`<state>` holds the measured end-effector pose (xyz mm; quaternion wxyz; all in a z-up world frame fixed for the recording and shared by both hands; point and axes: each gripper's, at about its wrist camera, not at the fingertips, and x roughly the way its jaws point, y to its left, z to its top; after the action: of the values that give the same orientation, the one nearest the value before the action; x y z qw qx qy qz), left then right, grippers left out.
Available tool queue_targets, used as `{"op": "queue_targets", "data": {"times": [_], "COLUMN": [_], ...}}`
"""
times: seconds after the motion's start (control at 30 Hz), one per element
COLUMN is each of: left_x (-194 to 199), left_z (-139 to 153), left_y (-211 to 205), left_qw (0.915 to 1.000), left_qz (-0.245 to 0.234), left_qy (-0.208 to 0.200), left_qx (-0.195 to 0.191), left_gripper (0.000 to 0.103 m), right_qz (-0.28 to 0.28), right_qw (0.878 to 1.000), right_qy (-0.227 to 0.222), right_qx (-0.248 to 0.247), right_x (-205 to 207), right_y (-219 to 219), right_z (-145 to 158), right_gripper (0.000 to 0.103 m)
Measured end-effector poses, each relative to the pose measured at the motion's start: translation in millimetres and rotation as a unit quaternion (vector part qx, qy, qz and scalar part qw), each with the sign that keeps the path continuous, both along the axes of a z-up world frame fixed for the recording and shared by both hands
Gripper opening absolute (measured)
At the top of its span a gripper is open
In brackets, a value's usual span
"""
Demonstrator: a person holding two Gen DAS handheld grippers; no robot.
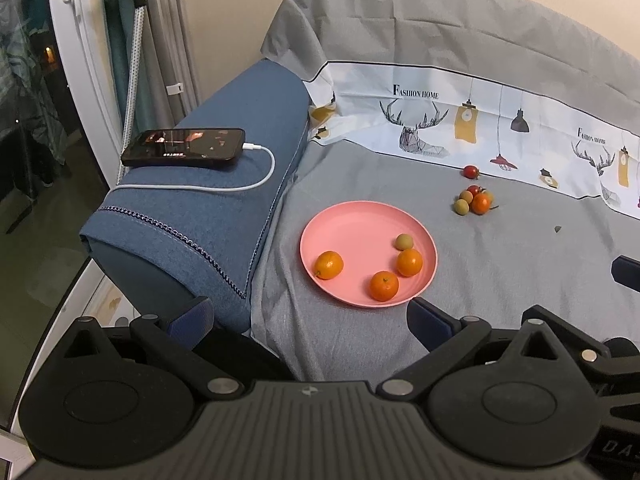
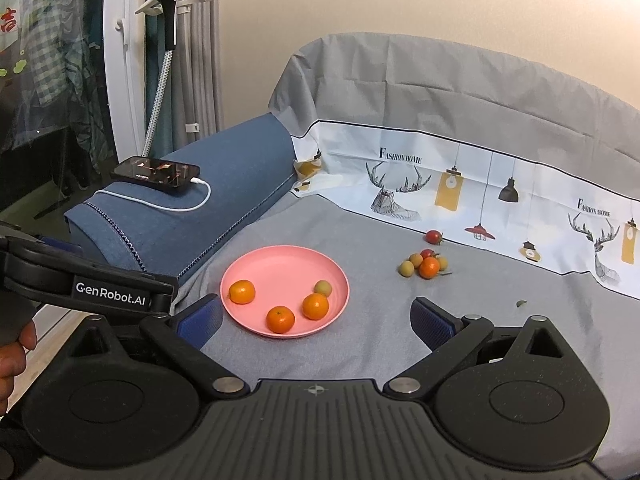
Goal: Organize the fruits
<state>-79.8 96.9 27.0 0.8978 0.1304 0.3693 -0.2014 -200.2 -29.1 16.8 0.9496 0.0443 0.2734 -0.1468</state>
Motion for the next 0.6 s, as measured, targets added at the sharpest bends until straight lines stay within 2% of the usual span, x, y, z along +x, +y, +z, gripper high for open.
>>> {"op": "queue_targets", "data": {"times": [0.6], "left_x": [14], "left_z": [-14], "left_y": [-13], "left_qw": [0.9996], "left_qz": [-0.002], "left_qy": [0.017], "left_qx": [0.022], "left_gripper": [0.103], "right_qz": [-0.007], "right_qw": [1.000], "right_qy": [0.017], "right_qx": [0.020], "right_x": [12], "right_y": [-14], "right_z": [-13], "right_gripper": [0.100]}}
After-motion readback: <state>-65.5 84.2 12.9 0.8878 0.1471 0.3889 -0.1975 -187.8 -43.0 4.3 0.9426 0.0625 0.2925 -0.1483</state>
